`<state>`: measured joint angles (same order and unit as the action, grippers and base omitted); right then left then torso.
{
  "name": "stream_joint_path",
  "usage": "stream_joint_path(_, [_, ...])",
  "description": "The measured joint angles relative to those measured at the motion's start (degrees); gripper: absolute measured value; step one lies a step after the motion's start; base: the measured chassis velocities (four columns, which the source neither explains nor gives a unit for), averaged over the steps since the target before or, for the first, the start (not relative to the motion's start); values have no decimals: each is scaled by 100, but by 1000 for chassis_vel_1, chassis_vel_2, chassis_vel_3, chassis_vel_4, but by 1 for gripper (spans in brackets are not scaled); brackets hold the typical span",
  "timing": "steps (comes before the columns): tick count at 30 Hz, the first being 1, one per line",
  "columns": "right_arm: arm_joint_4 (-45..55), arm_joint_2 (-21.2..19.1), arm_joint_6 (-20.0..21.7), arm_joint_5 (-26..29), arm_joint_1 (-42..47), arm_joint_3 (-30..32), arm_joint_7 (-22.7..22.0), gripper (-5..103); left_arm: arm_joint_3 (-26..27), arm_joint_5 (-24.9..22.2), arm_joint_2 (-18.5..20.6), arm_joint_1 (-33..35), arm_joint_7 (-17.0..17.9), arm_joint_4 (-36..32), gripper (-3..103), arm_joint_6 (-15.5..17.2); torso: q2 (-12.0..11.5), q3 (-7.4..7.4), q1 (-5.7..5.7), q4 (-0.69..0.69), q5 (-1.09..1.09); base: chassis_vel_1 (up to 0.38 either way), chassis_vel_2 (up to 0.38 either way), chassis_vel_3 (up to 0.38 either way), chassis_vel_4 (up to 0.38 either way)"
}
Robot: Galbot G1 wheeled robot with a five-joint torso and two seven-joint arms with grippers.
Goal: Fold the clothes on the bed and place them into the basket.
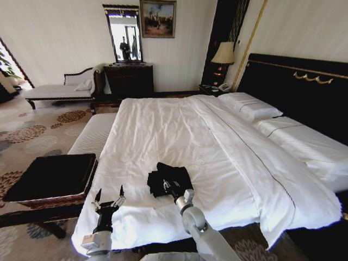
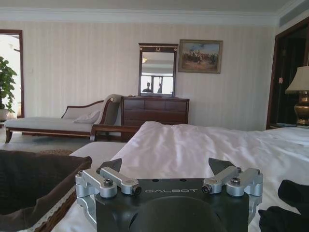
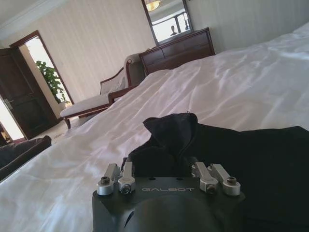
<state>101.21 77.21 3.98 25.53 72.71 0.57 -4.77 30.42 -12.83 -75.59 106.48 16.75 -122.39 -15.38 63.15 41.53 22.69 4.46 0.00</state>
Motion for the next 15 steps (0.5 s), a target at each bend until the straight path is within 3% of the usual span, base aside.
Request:
stream_joint_path(2, [140,-30,-43,-181,121,-50,102,54,25,-95,70,-25,20,-14,100,17,0,0,0,0,1,0,0,0,0])
stream_joint_path(4, [211,-57,-88,-269,170,-57,173,54,21,-113,92,-40,20,-19,100,25,0,0,0,0,0,0,0,0,0])
stream_joint_path(7, [367,-134,-358,-342,255,31,377,71,-5,-134,92,-123,5,-15,100,75,0,0,0,0,0,0,0,0,0])
stream_joint_path(8, [367,-134,-358,-342,255,31,377,71,-5,-134,92,-123,5,-15,100,75,0,0,0,0,0,0,0,0,0])
stream_joint_path(11, [684,-173,-428,152,366,322,401,87,-27,-209,49,-164,9,-30,100,149,0,0,0,0,1,0,0,0,0])
stream_joint_path(13, [718,-182,-427,203,372,372,382,87,-41,-209,48,-161,9,-36,100,150,0,0,1,0,0,0,0,0,0])
stream_joint_path(15, [689,-236,-430,218,297,598,231,96,-126,-166,23,-151,9,-13,100,151,0,0,0,1,0,0,0,0,0])
